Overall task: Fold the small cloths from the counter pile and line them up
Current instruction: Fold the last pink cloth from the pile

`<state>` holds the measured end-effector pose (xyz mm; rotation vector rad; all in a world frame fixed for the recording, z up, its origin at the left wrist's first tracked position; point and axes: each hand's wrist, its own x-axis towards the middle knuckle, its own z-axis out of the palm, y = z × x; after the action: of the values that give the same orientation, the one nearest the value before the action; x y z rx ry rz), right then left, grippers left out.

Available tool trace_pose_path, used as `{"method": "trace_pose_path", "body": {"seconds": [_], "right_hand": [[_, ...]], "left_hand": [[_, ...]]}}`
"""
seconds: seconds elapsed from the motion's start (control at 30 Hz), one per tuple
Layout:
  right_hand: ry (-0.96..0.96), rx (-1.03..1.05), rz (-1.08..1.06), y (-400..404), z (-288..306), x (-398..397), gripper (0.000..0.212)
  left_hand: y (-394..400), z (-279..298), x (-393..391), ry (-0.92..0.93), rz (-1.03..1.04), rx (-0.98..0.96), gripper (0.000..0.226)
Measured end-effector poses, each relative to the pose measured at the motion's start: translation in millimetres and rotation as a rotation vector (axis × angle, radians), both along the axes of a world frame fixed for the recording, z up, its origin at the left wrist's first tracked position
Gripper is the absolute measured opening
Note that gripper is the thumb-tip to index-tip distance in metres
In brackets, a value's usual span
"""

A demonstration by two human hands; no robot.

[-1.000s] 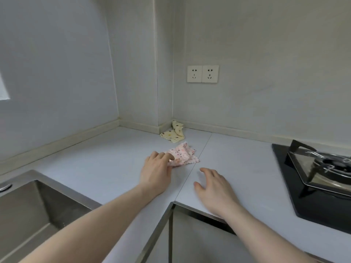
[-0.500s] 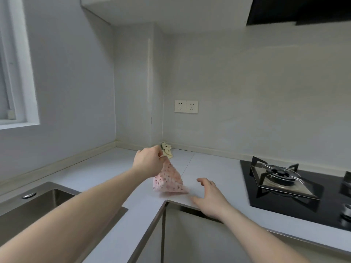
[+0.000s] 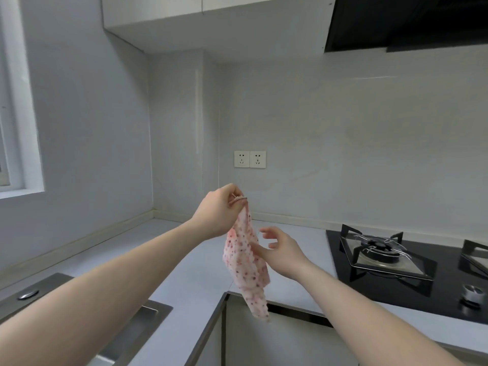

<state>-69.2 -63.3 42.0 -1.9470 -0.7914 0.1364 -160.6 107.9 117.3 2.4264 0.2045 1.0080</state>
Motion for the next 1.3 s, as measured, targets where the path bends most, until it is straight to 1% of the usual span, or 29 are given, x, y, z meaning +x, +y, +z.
{"method": "trace_pose_path", "body": {"seconds": [0.07,0.13,0.17,0.23,0.33,0.37,0.43,0.5,0.53,0.57,0.63,0.7,0.77,0.87,0.93,1.03,1.1,1.2,1.23,1.3], "right_hand": [[-0.010,0.027,0.022,4,4,1,0.044],[-0.066,-0.006,0.007,6,7,3,0.020],[-0.088,-0.028,-0.010,6,9,5,0.015],[-0.099,-0.074,-0.058,5,16,10,0.020],[-0.127,-0.127,-0.146,5,33,16,0.036],[-0.135,-0.130,-0.160,6,39,20,0.037],[-0.116,-0.117,-0.158,5,48,26,0.032],[-0.074,-0.100,-0.123,2,53,30,0.026],[-0.056,-0.099,-0.096,-1,55,30,0.032],[-0.055,-0.106,-0.075,-5,57,30,0.042],[-0.107,-0.149,-0.067,-11,62,24,0.057],[-0.151,-0.181,-0.073,-16,63,16,0.060],[-0.126,-0.140,-0.051,-19,60,7,0.063],[-0.075,-0.032,-0.029,-18,49,-5,0.060],[-0.058,0.002,-0.032,-17,44,-10,0.057],[0.002,0.035,-0.027,-15,39,-13,0.054],[-0.008,0.027,-0.018,-15,38,-12,0.043],[-0.055,-0.012,0.006,-18,40,-11,0.017],[-0.056,-0.028,0.016,-20,40,-10,0.013],[-0.069,-0.080,0.024,-22,37,-7,0.021]], "left_hand": [[-2,4,1,-0.013,0.002,0.015,0.015],[2,6,2,-0.017,0.016,0.015,0.014],[5,7,1,-0.011,0.031,0.024,0.015],[14,9,0,0.029,0.083,0.073,0.017],[25,10,-1,0.135,0.196,0.177,0.024],[29,10,0,0.169,0.221,0.180,0.025],[33,9,1,0.213,0.241,0.128,0.027],[36,9,2,0.210,0.214,0.029,0.029],[37,10,4,0.189,0.189,-0.027,0.030],[35,12,4,0.164,0.155,-0.079,0.034],[27,17,3,0.119,0.072,-0.166,0.042],[16,23,1,0.109,-0.017,-0.241,0.042],[4,29,0,0.160,-0.097,-0.271,0.045],[-15,32,-1,0.205,-0.155,-0.196,0.051],[-26,34,-2,0.207,-0.145,-0.133,0.049],[-34,36,-2,0.195,-0.116,-0.081,0.052],[-36,38,-3,0.185,-0.116,-0.068,0.051],[-35,41,-5,0.169,-0.137,-0.065,0.049],[-34,41,-6,0.168,-0.143,-0.070,0.049],[-30,40,-6,0.177,-0.147,-0.083,0.050]]}}
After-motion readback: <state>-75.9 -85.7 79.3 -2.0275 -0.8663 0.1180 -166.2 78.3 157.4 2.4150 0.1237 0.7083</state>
